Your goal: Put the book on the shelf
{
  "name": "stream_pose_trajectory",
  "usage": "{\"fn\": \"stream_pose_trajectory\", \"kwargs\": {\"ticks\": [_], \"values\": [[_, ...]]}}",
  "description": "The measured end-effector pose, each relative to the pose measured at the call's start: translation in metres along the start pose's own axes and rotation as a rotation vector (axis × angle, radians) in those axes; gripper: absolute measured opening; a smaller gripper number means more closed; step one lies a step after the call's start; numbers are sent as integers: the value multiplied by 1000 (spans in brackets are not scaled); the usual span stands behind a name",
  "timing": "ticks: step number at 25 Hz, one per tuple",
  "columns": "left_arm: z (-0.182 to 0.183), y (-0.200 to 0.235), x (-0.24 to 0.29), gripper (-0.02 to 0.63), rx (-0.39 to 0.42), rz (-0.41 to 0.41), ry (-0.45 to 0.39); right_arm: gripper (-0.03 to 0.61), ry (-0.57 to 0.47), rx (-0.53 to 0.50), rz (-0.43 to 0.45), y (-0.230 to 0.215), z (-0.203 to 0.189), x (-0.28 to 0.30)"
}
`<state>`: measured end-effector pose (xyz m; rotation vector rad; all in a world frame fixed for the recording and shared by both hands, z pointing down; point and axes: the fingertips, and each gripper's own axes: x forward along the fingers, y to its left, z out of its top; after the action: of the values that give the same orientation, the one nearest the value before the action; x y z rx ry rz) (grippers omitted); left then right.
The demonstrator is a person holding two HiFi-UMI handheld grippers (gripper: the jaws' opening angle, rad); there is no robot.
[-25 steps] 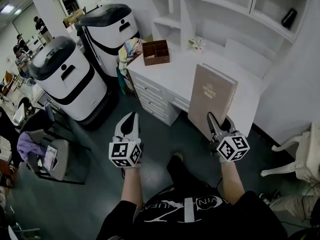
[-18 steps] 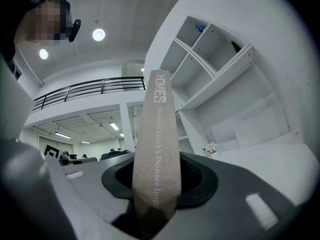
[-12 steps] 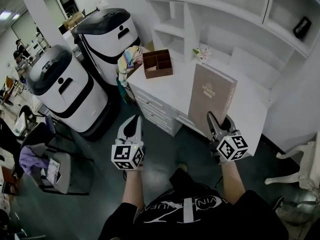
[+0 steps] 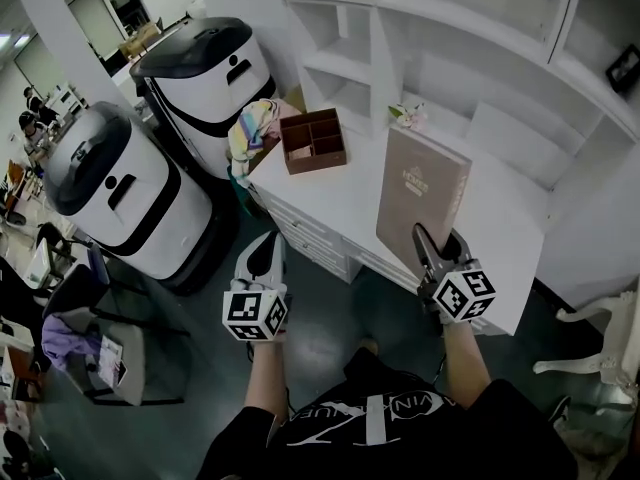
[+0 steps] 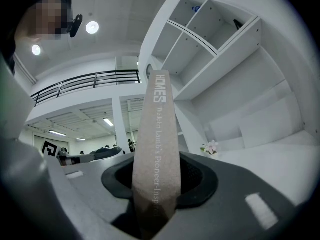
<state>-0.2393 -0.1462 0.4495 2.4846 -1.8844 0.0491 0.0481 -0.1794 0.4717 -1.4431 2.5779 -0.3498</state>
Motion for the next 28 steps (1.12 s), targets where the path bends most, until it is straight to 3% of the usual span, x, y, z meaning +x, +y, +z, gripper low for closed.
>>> {"fn": "stream_pose_trajectory", "kwargs": {"ticks": [6,15,24,28], "values": [[-6,3,48,0,-3,-38,18,176,6,6,-26,-25,-1,31],[-17,4,77,0,-6,-54,36,176,22,0,-21,-40,-8,53],[-9,-3,135,0,1,-130,57,176,-3,-42,-16,-56,14,78],[12,-12,173,0,4,-202,24,176,-27,-98,-43,-63,47,89]]}}
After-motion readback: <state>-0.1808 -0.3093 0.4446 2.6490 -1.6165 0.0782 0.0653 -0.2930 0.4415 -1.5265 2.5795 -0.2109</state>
